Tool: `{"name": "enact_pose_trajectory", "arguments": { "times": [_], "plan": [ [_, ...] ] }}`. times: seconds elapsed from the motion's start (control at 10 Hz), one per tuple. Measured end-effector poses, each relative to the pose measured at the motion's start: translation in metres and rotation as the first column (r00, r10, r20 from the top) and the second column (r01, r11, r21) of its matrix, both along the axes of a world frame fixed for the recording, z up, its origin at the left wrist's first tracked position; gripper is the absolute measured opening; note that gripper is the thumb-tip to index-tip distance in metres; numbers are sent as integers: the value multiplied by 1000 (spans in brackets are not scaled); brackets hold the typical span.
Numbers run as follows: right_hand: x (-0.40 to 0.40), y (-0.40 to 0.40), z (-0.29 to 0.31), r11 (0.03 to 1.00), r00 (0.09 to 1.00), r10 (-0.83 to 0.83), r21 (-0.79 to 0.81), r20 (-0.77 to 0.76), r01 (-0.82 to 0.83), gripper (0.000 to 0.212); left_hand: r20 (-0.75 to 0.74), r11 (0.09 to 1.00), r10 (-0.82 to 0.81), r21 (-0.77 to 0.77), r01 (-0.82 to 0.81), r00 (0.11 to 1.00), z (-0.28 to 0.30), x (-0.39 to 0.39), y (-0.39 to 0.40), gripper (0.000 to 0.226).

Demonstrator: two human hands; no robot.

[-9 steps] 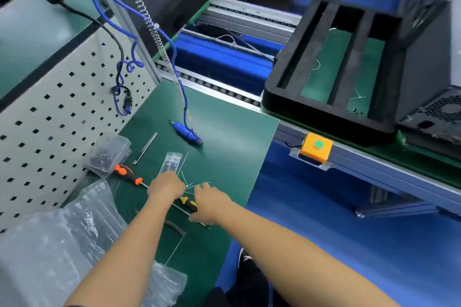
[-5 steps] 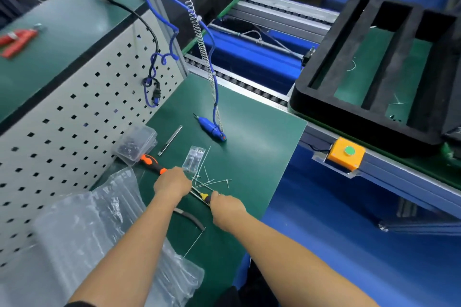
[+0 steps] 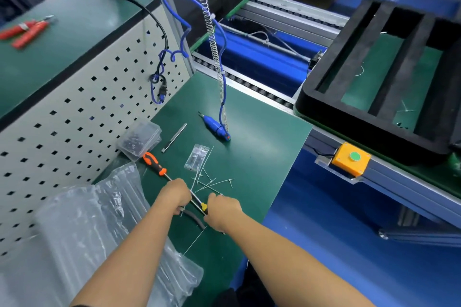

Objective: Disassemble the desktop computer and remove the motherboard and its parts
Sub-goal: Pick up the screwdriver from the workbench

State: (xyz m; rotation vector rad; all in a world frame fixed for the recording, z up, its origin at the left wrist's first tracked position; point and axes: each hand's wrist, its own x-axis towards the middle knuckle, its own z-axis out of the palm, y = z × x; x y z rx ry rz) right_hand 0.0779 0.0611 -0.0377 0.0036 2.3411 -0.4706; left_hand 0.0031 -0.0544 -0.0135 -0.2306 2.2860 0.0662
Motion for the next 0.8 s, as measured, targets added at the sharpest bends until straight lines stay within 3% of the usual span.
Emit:
{"name": "enact_pose_trajectory", "arguments": {
  "times": [0.2,0.3,0.5,0.7,0.8],
  "plan": [
    [-4,-10,-4,998,999,37,58,-31,-36,34,-8,962,176,211,-171,984,-8,-1,-7,23],
    [-4,-14,-6,998,998,25,58,-50,-22,30,-11,939,267,228,-257,964,-8,5,-9,15],
    [-4,-18,-3,999,998,-42,31,-45,43,40,17,965,223,141,-223,975,-11,10,-8,16],
    [-3,-14,-3,998,998,47,43,-31,-46,27,-102,985,160,87,-151,982,-19,20,-5,15],
    [-4,-12,3,999,999,-6,-31,50,8,21,-104,953,282,148,-266,954,-23,22,-7,16]
  ]
}}
